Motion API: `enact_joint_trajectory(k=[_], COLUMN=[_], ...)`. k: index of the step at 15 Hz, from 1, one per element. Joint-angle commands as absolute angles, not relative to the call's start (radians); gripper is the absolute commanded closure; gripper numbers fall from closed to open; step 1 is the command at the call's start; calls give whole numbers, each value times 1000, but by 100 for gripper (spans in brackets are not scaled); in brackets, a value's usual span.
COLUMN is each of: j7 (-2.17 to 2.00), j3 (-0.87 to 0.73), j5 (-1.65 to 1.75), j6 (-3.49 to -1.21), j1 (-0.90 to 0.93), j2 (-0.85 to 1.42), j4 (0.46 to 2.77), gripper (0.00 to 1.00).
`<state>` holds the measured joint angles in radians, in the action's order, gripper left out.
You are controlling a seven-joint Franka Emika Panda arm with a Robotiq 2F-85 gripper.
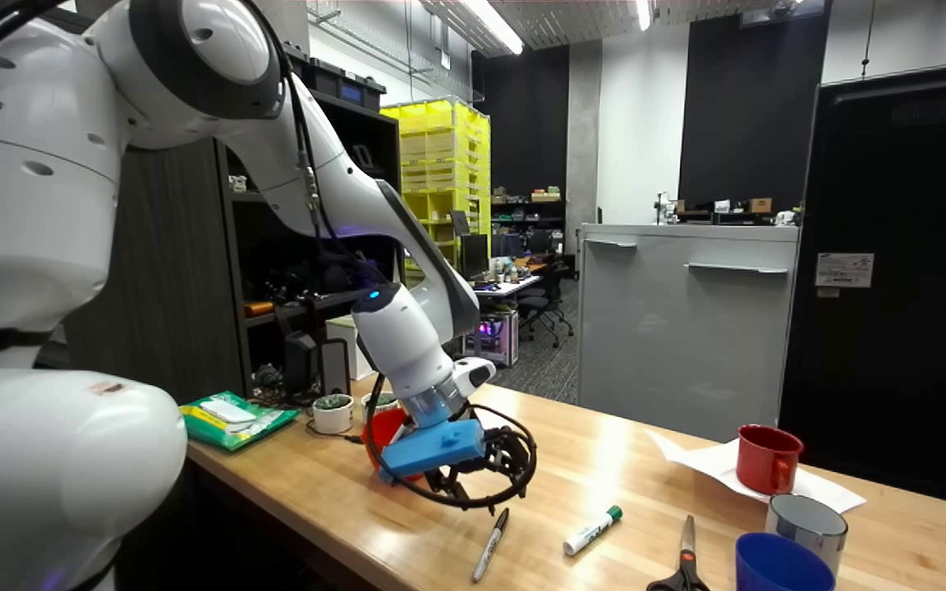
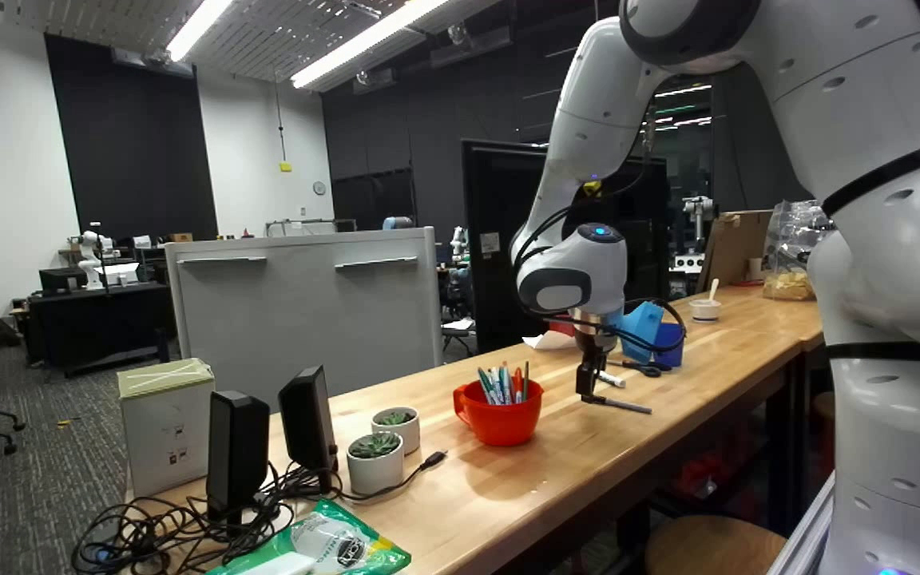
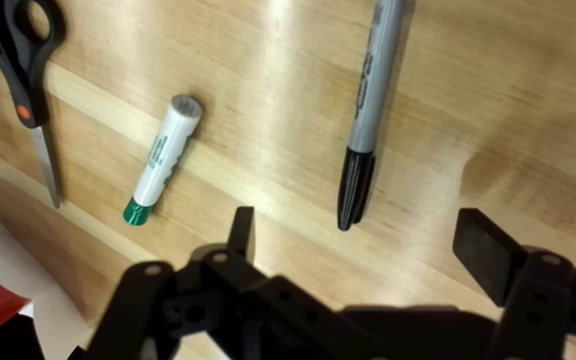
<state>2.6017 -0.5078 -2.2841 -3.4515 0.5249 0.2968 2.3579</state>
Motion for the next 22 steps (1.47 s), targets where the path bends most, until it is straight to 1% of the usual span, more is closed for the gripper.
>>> enact_joint_trajectory(k=[1, 6, 9, 11, 18, 22], j7=[2602, 2602, 2602, 2602, 2601, 2602], j3=[-548, -566, -624, -695, -1143, -1334], j5=[-2264, -2244, -2223, -2172, -1889, -1797], j6=[-3466, -3465, -3465, -3466, -3463, -3458], j1=[585, 623, 678, 746, 1141, 1300], j2=[276, 260, 266, 269, 393, 488], j4=[2365, 2386, 2371, 2357, 2239, 2214], gripper=[0, 0, 0, 0, 0, 0])
